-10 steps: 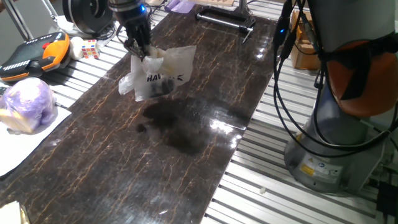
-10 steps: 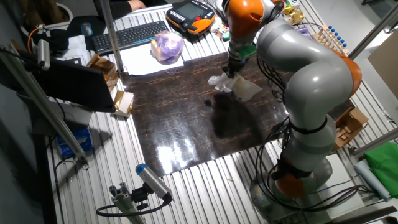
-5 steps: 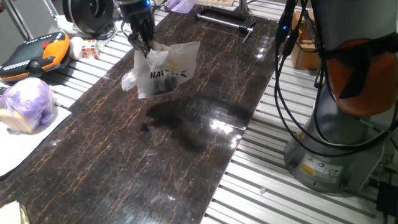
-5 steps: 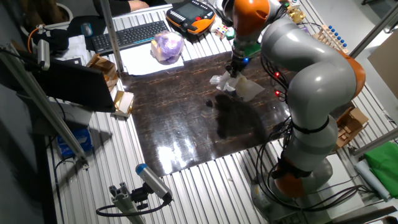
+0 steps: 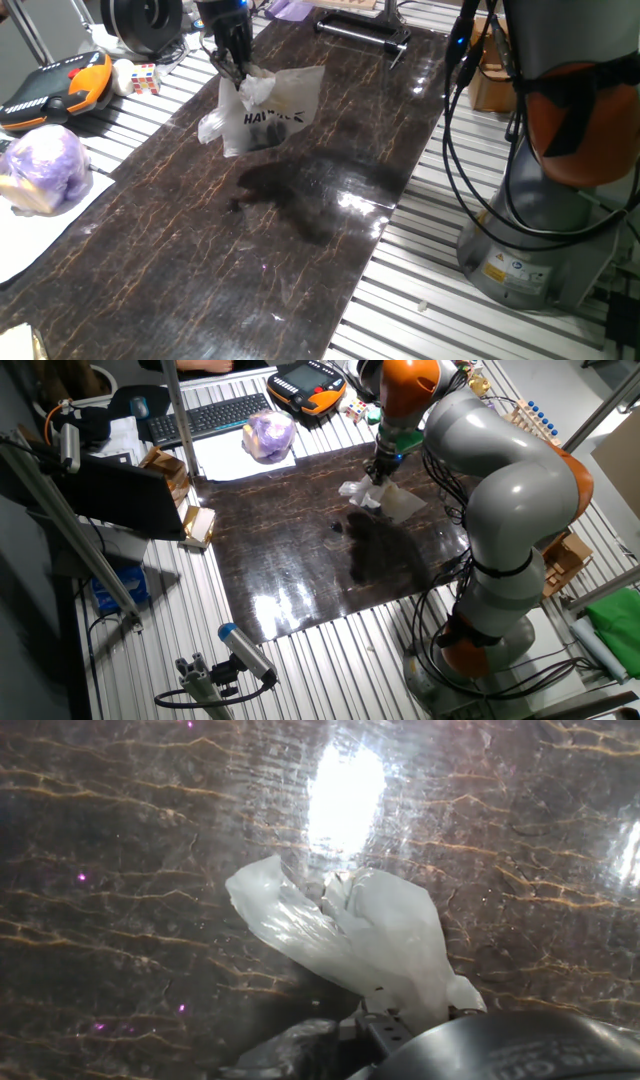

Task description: Pick up a bag of things

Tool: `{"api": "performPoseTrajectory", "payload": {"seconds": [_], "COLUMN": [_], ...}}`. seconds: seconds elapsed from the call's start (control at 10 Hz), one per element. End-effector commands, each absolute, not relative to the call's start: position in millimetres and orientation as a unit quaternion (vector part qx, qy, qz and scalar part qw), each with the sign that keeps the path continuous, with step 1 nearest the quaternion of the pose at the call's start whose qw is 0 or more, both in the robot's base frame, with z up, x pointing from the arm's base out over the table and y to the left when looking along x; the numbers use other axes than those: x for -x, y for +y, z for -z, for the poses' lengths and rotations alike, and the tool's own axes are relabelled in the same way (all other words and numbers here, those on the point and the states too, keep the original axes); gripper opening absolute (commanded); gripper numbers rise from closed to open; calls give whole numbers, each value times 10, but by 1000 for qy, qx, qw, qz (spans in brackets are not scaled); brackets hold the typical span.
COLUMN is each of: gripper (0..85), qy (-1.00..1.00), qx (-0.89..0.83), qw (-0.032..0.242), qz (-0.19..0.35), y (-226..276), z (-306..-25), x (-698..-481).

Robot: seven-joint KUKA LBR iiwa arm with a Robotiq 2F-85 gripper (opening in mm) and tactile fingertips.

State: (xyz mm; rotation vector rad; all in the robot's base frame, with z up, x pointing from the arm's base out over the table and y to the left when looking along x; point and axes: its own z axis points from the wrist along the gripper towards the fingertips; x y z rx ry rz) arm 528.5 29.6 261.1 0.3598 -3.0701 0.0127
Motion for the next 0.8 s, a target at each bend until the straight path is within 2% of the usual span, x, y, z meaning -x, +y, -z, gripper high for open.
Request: {"api": "performPoseTrajectory", "payload": {"seconds": [0.0, 0.7], "gripper": [7, 7], "qy": [-993, -994], "qx": [-116, -110], "qw": [25, 22], "qz": [-2, -2], "y": [297, 306], "z": [-2608, -2607], "x": [-5285, -5283]}}
